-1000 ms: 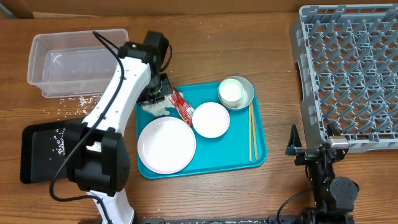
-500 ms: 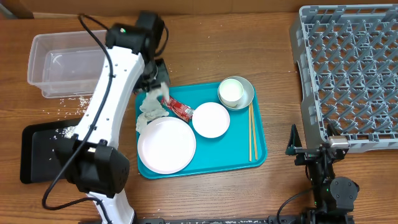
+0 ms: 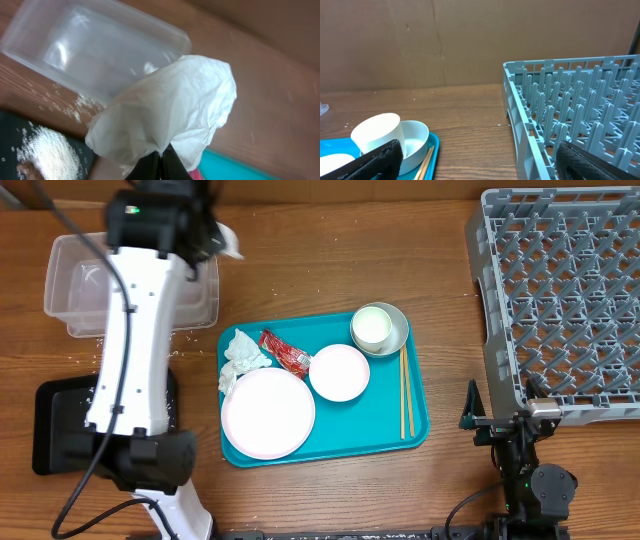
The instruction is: Sort waste into correct bins and load items into the dishwasher
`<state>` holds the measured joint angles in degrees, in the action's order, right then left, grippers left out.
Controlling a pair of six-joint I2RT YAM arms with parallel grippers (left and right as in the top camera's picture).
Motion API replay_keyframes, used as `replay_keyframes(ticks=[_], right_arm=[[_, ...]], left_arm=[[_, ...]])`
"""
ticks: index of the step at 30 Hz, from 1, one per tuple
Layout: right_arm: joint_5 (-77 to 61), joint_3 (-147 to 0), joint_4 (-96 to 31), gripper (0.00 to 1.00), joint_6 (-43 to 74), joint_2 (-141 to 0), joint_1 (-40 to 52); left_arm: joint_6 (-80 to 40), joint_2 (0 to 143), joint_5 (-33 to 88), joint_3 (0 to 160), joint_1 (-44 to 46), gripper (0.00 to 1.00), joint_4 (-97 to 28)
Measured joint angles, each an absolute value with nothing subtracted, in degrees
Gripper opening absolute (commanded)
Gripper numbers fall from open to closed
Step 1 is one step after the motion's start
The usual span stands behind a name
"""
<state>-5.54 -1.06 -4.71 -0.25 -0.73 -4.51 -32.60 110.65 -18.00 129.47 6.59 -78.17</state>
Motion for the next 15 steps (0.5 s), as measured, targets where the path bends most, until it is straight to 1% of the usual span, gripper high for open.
replay_keyframes(ticks=[1, 2, 3, 4, 5, 10, 11, 15], right_arm=[[-5.56, -1.06, -4.64, 1.00, -0.23, -0.73, -4.51], [-5.54, -1.06, -4.69, 1.00, -0.25, -0.73, -4.51], [-5.54, -1.06, -4.69, 1.00, -0.25, -0.73, -4.51], [-5.54, -1.06, -4.69, 1.00, -0.27, -0.73, -4.51], [-5.54, -1.06, -4.71, 1.00, -0.27, -0.73, -4.51], [-5.54, -1.06, -4.69, 1.00, -0.25, -0.73, -4.51], [-5.54, -1.06, -4.69, 1.00, -0.25, -0.73, -4.51], [-5.56, -1.06, -4.71, 1.00, -0.25, -0.73, -4.51]], left_arm=[[-32.60, 110.65, -18.52, 129.47, 5.26, 0.11, -76.95], [-32.58, 110.65, -19.09, 129.47, 3.60, 0.25, -75.46], [-32.71, 110.65, -19.42, 129.45, 1.85, 0.50, -73.93], [-32.56, 110.67, -19.55, 129.45, 0.47, 0.68, -72.82], [-32.53, 110.69, -19.51, 129.45, -1.02, 0.70, -72.12], [-32.60, 111.33, -15.94, 129.45, -5.89, 0.75, -71.72], [-32.60, 111.68, -15.07, 129.45, -6.35, 0.75, -71.88], [-32.58, 113.34, -10.94, 129.34, -7.01, 0.68, -75.11]])
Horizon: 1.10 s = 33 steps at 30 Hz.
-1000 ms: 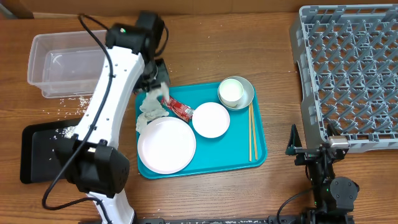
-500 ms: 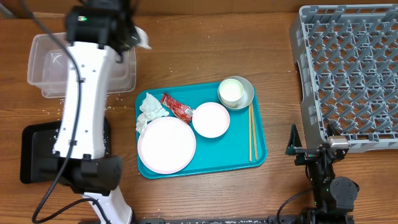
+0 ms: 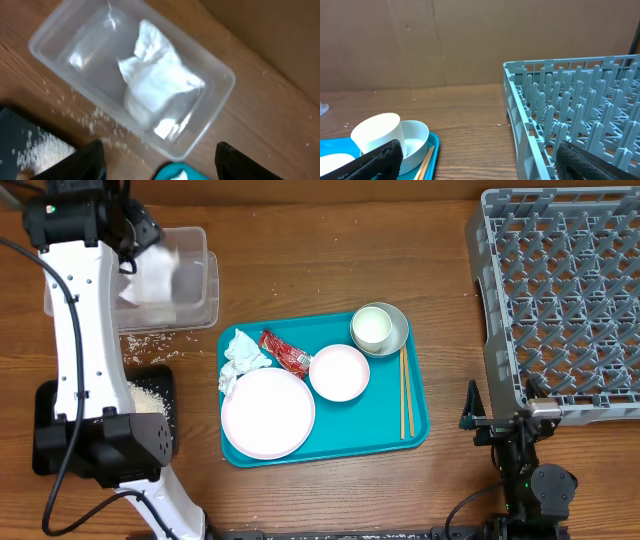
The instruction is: Sort waste into correct bins and load items into the dishwasher
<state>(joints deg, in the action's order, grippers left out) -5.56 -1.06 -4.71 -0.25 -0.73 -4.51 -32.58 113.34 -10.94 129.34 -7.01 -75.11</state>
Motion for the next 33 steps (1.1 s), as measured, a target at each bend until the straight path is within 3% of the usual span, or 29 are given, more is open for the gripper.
replay_keyframes(ticks=[6, 9, 13, 20, 26, 33], right_arm=[[-5.56, -1.06, -4.69, 1.00, -0.25, -0.73, -4.51], [-5.56, -1.06, -4.69, 1.00, -0.27, -0.73, -4.51], [-5.54, -1.06, -4.71, 1.00, -0.25, -0.73, -4.51], [-5.54, -1.06, -4.69, 1.00, -0.25, -0.73, -4.51], [-5.56, -1.06, -4.69, 1.00, -0.27, -0.73, -4.51], [-5.54, -1.06, -4.69, 1.00, -0.27, -0.73, -4.51]], left_arm=[[-32.16, 113.62, -5.43, 129.03, -7.01, 0.54, -80.82], [-31.29, 113.62, -2.13, 129.01, -7.01, 0.56, -83.37], [-27.97, 113.62, 3.46, 128.99, -6.96, 0.67, -87.24], [-19.00, 113.60, 10.02, 128.99, -5.67, 0.65, -96.62], [-14.92, 113.43, 11.77, 125.93, -2.52, 0.66, -96.60], [-16.56, 113.21, 8.38, 110.87, 5.32, 0.68, -90.30]])
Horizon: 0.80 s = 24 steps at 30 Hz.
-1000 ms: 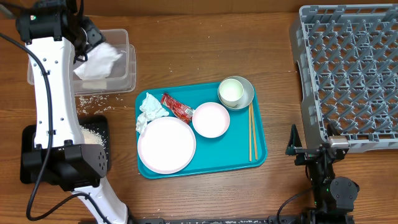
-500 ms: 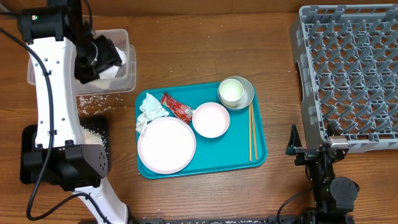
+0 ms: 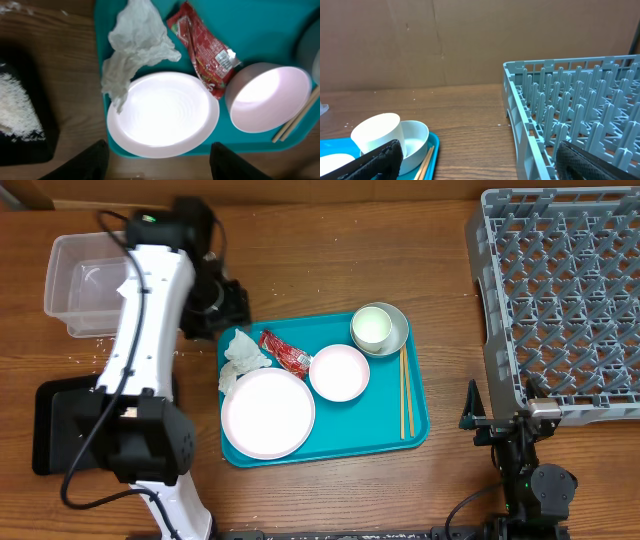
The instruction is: Sort waste into correct bins and load items into the dishwasher
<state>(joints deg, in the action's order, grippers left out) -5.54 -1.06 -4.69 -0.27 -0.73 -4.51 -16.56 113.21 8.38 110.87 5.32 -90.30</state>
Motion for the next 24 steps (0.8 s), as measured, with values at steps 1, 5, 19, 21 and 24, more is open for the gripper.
replay_keyframes(ticks=[1, 5, 19, 21, 24], right_arm=[[-5.52, -1.06, -4.69, 1.00, -0.25, -0.73, -4.51], [-5.54, -1.06, -4.71, 1.00, -0.27, -0.73, -4.54], [-5.54, -1.06, -4.71, 1.00, -0.25, -0.73, -4.51], [-5.54, -1.06, -4.71, 1.00, -0.25, -0.73, -4.51], [-5.52, -1.06, -4.69, 1.00, -0.25, -0.73, -4.51]], left_arm=[[-17.15, 113.21, 8.14, 108.44, 6.17, 0.68, -88.66], [-20.51, 113.21, 7.40, 99.63, 7.53, 0.68, -80.62], [-33.10, 113.21, 3.60, 82.08, 6.66, 0.66, -57.04], [-33.95, 113.19, 3.57, 80.16, 6.66, 0.66, -54.59], [-34.89, 113.19, 3.57, 77.67, 6.66, 0.65, -52.01]])
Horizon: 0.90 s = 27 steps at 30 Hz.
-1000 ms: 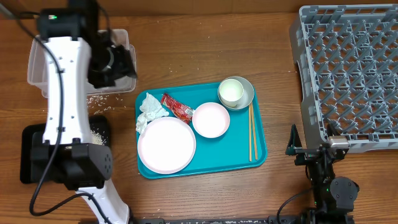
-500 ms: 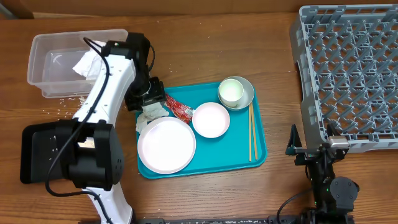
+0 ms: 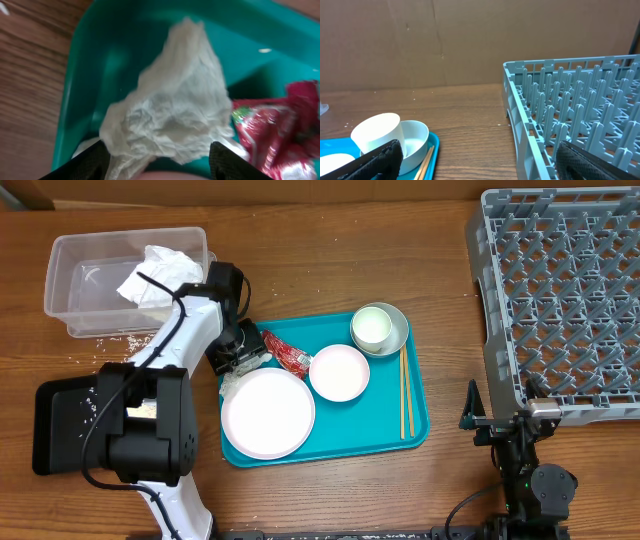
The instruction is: Sort waste into correct bins and load items into the dishwasher
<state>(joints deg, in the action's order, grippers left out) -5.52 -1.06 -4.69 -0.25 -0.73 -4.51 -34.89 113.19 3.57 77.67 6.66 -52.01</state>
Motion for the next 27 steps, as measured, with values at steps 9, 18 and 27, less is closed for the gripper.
replay_keyframes(ticks=[9, 18, 27], right_arm=[[-5.52, -1.06, -4.67, 1.00, -0.25, -0.73, -4.51], [-5.56, -1.06, -4.69, 1.00, -0.27, -0.73, -4.51], [-5.56, -1.06, -4.67, 1.00, -0.27, -0.73, -4.51]], left_arm=[[-37.28, 112.62, 2.13, 73.63, 6.63, 0.17, -48.10], [-37.34, 112.51, 2.52, 74.94, 6.61, 0.04, -53.74], [-35.88, 110.19, 3.16, 91.02, 6.61, 0.04, -67.35]])
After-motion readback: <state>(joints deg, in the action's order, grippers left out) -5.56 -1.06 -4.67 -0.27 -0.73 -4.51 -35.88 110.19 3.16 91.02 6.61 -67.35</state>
